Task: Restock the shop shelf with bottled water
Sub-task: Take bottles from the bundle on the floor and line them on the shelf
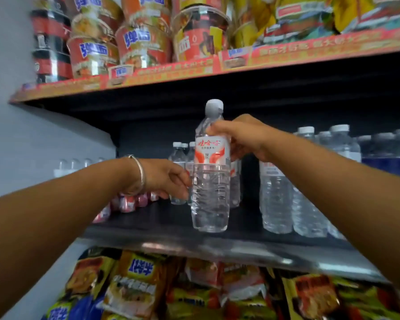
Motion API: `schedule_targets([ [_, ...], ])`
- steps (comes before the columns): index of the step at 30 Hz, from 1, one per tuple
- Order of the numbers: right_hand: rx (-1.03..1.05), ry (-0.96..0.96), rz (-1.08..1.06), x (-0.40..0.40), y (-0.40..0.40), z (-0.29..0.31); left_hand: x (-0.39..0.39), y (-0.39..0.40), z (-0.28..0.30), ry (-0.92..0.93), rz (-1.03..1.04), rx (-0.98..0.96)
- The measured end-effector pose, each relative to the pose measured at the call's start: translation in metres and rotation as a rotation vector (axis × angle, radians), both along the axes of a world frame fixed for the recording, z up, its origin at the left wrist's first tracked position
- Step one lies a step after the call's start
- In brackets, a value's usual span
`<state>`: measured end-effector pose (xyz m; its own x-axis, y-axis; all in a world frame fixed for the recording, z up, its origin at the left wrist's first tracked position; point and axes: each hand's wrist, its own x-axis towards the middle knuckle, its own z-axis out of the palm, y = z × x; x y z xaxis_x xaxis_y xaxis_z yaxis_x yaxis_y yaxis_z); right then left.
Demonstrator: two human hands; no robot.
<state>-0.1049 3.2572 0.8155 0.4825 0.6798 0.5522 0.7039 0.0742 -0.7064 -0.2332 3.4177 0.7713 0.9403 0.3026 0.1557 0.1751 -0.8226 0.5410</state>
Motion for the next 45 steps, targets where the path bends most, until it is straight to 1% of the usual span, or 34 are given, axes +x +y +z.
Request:
schedule_targets([
  [3, -0.008, 0.015, -0.014, 0.012, 0.047, 0.008, 0.011, 0.041, 0.003, -0.045, 0.057, -0.024],
  [7, -0.04, 0.014, -0.039, 0.028, 0.105, 0.007, 0.029, 0.091, -0.006, -0.091, 0.146, -0.029],
  [9, -0.048, 0.006, -0.047, 0.036, 0.131, 0.004, 0.039, 0.11, -0.015, -0.104, 0.179, -0.077],
  [13, -0.045, 0.014, -0.041, 0.052, 0.175, -0.005, 0.062, 0.138, -0.033, -0.08, 0.144, -0.097],
  [20, -0.115, 0.063, -0.023, 0.071, 0.228, -0.02, 0.092, 0.168, -0.056, -0.099, 0.188, -0.064],
  [24, -0.113, 0.093, -0.048, 0.081, 0.243, -0.021, 0.106, 0.183, -0.062, -0.074, 0.247, 0.01],
  [27, -0.117, 0.092, -0.071, 0.086, 0.249, -0.021, 0.116, 0.19, -0.065, -0.082, 0.257, 0.002],
  [34, -0.078, 0.025, -0.133, 0.089, 0.256, -0.024, 0.131, 0.193, -0.072, -0.046, 0.272, 0.148],
  [41, -0.059, 0.006, -0.141, 0.094, 0.257, -0.03, 0.139, 0.197, -0.07, -0.005, 0.307, 0.212],
  [45, -0.093, 0.01, -0.143, 0.093, 0.253, -0.033, 0.138, 0.196, -0.07, 0.003, 0.291, 0.229],
])
